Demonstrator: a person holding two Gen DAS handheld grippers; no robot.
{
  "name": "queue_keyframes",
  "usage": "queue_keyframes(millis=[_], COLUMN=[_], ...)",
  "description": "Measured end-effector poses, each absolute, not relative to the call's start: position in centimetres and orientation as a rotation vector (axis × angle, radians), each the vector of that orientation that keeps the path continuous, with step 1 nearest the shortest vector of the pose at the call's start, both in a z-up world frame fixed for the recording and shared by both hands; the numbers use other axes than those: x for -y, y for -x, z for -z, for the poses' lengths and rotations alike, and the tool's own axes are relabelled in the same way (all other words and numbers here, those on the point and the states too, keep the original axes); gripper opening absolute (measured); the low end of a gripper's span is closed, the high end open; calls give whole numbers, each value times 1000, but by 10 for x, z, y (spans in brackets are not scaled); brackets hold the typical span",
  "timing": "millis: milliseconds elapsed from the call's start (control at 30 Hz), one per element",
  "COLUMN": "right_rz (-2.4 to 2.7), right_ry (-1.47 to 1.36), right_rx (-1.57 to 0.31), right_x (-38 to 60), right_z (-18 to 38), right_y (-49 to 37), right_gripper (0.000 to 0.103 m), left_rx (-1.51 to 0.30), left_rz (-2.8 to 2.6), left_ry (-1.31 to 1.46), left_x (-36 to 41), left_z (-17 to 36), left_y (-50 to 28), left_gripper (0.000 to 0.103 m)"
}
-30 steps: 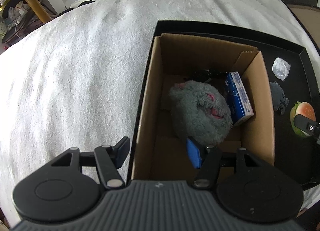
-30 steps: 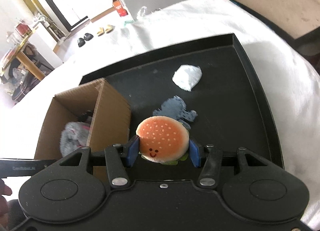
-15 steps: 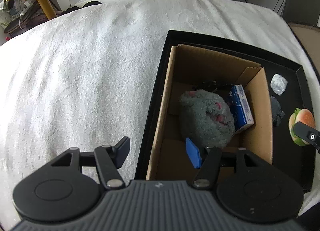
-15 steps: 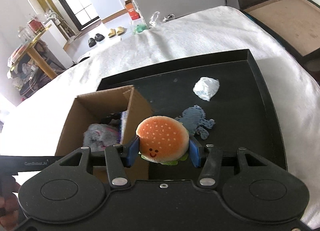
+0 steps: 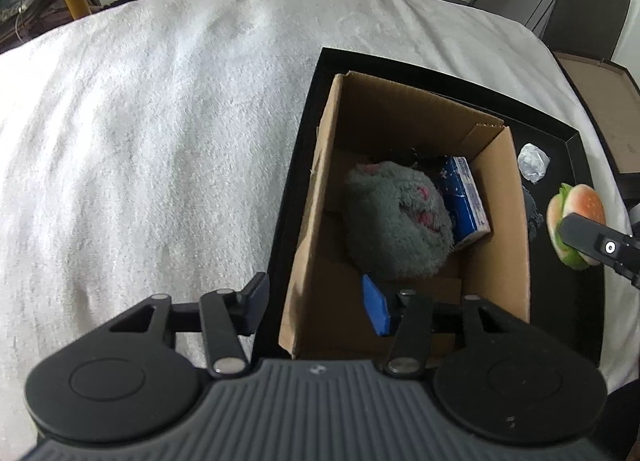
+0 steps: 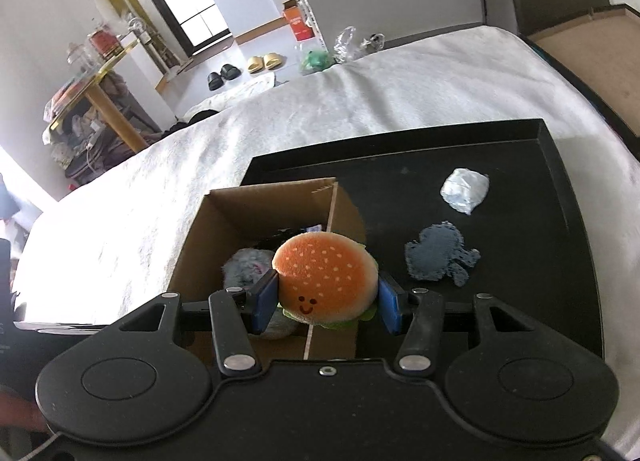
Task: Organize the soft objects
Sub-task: 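Carry the burger plush with the right gripper and release it into the box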
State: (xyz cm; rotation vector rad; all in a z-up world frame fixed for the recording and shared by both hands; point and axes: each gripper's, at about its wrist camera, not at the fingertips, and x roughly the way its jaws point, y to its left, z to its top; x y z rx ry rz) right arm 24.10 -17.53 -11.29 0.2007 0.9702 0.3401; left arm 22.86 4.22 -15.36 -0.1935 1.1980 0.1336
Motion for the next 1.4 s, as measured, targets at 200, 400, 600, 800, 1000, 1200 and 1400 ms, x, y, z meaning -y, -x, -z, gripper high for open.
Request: queue_keyframes(millis=[200, 400, 600, 800, 1000, 1200, 1400], right_rz=[-380, -417, -453, -466, -514, -513, -450], right_ry=[-164, -146, -190, -238, -262, -266, -287], right_rx=[-975, -1002, -1047, -1078, -1063, -1047, -1038], right_x=[157, 138, 124, 117, 111, 114, 138], right_z=[108, 111, 114, 117, 113, 111, 113], right_y=[-237, -232, -231, -230, -228, -229, -234], right_gripper=[51, 51, 52, 52, 60, 68, 68], left_rx=[-1208, -1219, -1218, -1214, -1215, -1218, -1218], left_rz=[-108, -103, -98, -88, -84, -88, -92], left_ry=[215, 224, 278, 275, 280, 276, 255], left_x=[-46, -50, -60, -60, -63, -64, -60], left_z=[157, 158, 159, 158, 157, 157, 154], left_y=[-227, -227, -223, -221, -221, -221, -223], left_gripper=[26, 15, 14, 11, 10, 10, 11])
